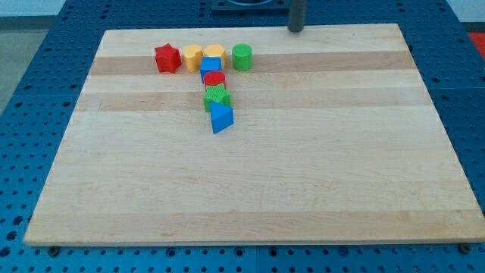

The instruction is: Push the green circle towards the center

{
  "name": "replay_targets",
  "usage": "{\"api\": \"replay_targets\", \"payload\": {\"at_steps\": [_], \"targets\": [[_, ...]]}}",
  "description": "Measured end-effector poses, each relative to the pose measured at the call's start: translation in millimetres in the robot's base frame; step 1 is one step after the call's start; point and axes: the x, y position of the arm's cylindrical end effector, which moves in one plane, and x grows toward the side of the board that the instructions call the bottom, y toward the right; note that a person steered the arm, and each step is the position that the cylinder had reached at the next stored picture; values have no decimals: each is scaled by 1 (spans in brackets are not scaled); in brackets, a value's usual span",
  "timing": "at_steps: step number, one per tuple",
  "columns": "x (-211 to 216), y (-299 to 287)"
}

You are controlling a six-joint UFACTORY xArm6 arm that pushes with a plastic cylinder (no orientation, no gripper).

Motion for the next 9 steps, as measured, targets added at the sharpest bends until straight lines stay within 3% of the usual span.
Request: {"api": "replay_targets", "payload": {"at_steps": [4, 7, 9], "targets": [[45, -103], [119, -105], [139, -105]]}}
